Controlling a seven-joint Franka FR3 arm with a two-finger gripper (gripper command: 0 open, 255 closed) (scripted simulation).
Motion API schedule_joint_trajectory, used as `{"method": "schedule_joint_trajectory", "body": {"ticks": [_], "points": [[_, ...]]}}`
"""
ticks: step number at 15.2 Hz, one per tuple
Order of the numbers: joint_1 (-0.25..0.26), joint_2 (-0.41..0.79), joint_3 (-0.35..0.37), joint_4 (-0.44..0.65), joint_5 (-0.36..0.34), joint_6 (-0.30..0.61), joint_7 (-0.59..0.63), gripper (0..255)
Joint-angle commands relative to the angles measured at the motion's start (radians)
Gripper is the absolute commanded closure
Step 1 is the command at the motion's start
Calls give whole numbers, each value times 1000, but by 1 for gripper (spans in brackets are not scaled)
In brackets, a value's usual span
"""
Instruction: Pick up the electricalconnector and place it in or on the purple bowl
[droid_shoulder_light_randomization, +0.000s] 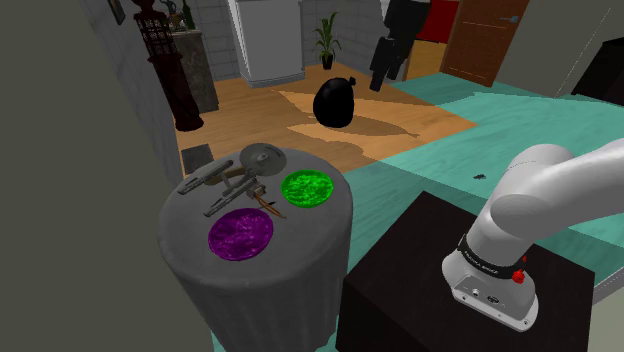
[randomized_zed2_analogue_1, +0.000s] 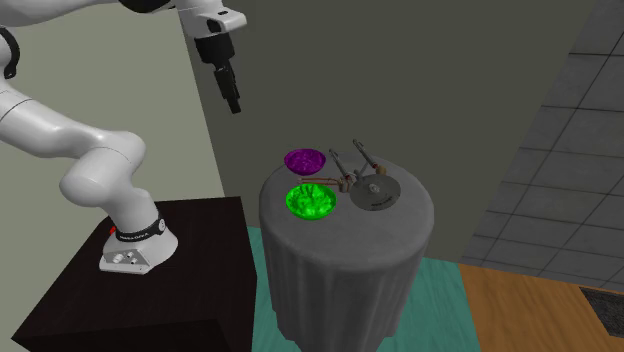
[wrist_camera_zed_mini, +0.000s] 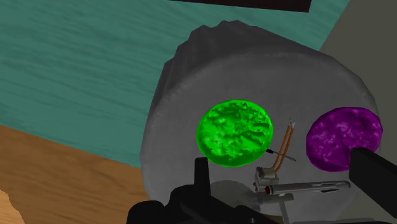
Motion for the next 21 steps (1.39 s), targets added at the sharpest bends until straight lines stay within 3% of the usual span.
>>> {"method": "schedule_joint_trajectory", "body": {"ticks": [1,13,21], "points": [[0,0,0,0,0,0,0,0],[2,297,162,-73,44,344,176,0],[-14,581,262,-14,-4,545,322,0]]}}
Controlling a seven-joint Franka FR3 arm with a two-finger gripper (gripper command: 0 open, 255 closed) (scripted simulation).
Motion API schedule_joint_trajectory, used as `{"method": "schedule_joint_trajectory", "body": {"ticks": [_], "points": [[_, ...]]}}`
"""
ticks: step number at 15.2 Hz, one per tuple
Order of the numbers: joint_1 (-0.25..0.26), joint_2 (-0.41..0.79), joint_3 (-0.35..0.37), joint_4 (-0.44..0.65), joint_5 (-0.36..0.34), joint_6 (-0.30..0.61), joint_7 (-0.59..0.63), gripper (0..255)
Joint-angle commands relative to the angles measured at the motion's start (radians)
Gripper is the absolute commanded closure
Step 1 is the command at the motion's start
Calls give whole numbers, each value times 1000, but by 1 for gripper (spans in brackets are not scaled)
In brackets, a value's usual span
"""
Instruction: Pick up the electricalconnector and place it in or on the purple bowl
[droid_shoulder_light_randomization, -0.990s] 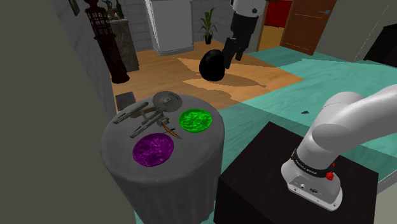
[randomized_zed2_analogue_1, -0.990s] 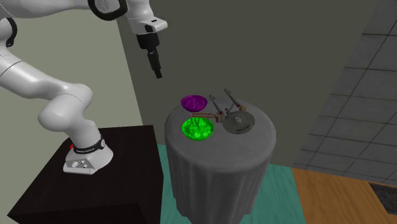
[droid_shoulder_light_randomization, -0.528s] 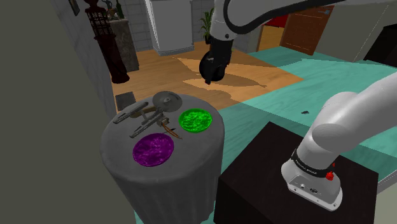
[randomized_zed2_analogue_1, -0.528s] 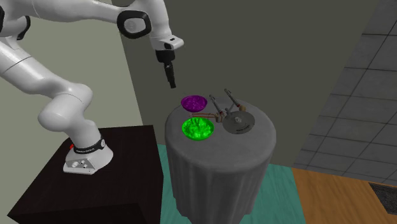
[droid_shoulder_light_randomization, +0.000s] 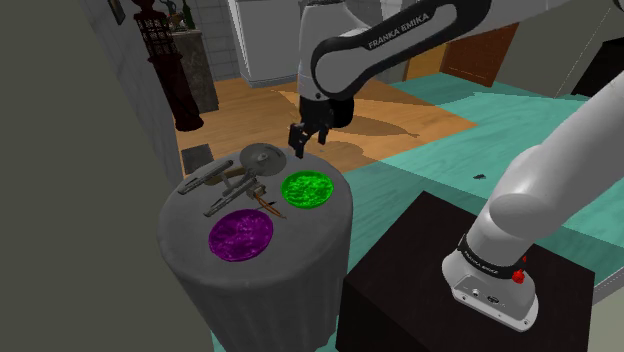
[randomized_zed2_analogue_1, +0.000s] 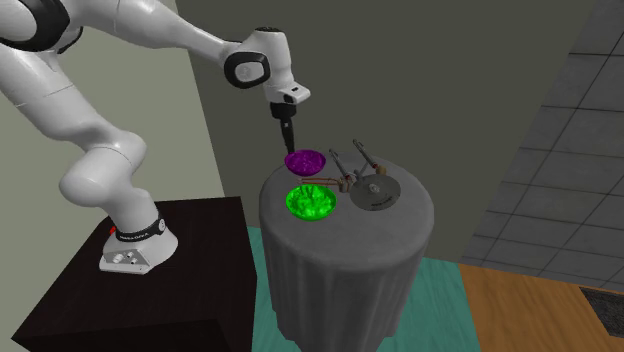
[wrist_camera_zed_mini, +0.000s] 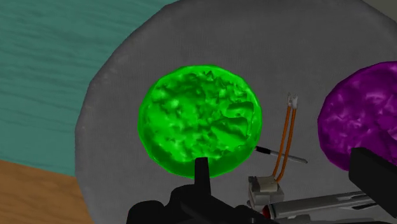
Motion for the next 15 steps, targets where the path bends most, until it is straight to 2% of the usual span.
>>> {"method": "schedule_joint_trajectory", "body": {"ticks": [1,8,15], "points": [[-4,79,25,27,-24,46,46,0],[6,366,64,158,-162,161,217,0],[77,654,27,355,-298,210,367,0]]}}
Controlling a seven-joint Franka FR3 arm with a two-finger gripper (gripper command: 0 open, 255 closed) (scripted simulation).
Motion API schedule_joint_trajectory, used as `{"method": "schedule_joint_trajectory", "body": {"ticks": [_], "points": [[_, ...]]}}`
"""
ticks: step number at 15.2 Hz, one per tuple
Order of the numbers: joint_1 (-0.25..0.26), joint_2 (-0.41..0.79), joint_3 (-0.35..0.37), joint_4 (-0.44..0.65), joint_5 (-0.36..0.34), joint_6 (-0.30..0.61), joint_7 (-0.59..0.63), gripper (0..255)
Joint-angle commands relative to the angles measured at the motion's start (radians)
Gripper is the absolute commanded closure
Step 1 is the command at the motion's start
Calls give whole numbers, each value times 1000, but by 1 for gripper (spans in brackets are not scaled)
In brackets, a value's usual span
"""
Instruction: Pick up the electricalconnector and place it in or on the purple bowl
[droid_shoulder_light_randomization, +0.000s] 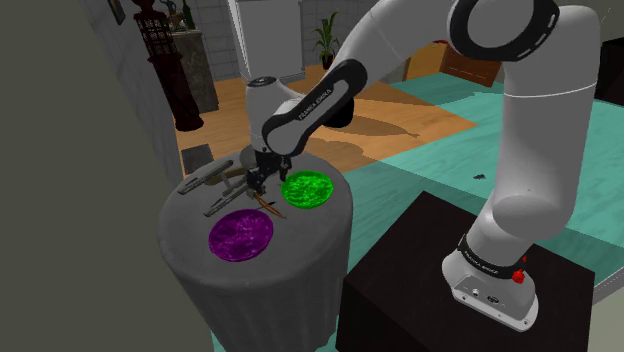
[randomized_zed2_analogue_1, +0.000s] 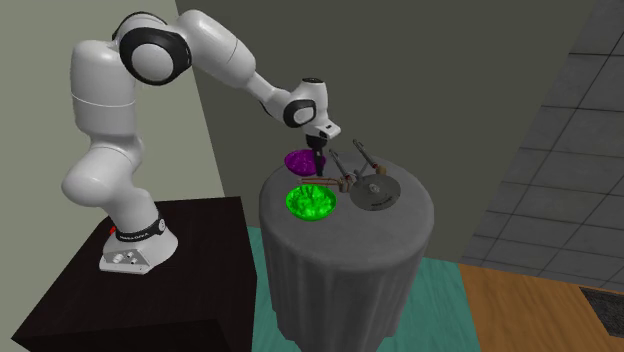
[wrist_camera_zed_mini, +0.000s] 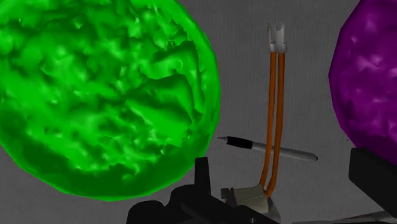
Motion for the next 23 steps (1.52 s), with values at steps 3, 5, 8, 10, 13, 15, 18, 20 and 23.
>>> {"method": "schedule_joint_trajectory", "body": {"ticks": [3,5,8,10,13,15,18,20,23], "points": [[52,156,-31,127,-52,9,64,0],[59,180,-38,141,-59,18,70,0],[67,211,-48,145,-71,44,78,0],[72,232,-55,149,-79,61,83,0],[76,249,-60,153,-86,74,87,0],[76,249,-60,153,-85,74,87,0],[76,249,-60,153,-85,74,87,0],[77,250,-60,155,-85,73,88,255],[77,250,-60,156,-85,72,88,255]]}}
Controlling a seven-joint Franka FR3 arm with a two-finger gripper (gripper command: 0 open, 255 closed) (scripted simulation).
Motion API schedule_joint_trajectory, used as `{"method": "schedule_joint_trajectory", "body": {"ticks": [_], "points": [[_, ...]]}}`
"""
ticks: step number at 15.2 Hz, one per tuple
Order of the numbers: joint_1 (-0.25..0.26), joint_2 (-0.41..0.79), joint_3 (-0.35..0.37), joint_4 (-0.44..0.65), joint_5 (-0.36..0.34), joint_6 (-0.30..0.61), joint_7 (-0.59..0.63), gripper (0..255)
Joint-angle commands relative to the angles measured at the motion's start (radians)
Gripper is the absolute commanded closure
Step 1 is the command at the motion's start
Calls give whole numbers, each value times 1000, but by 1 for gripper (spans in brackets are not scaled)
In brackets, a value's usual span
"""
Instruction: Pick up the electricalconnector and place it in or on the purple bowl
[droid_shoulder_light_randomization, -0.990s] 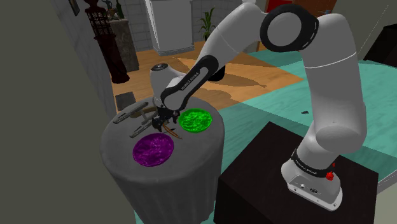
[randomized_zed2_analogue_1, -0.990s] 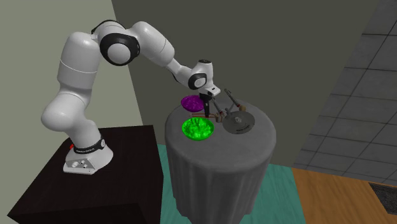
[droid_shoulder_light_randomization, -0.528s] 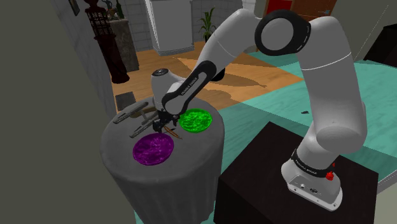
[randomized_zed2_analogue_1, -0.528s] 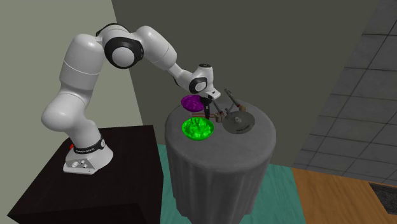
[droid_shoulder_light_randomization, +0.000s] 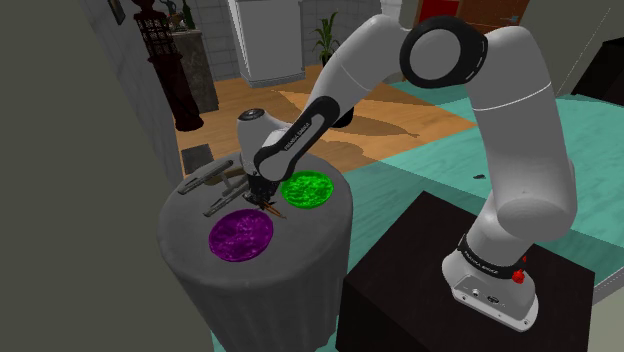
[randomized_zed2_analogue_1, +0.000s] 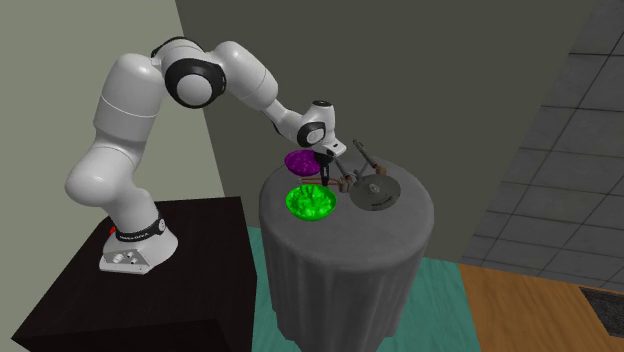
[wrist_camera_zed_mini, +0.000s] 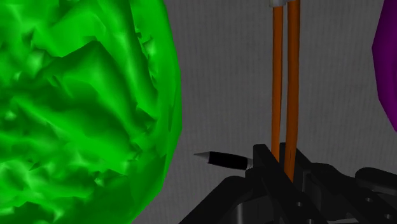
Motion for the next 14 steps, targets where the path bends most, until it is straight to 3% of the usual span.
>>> {"method": "schedule_joint_trajectory", "body": {"ticks": [1,6,14], "points": [[0,0,0,0,0,0,0,255],[-1,-1,0,-3,0,1,-1,255],[-19,-78,26,-5,32,-71,-22,255]]}}
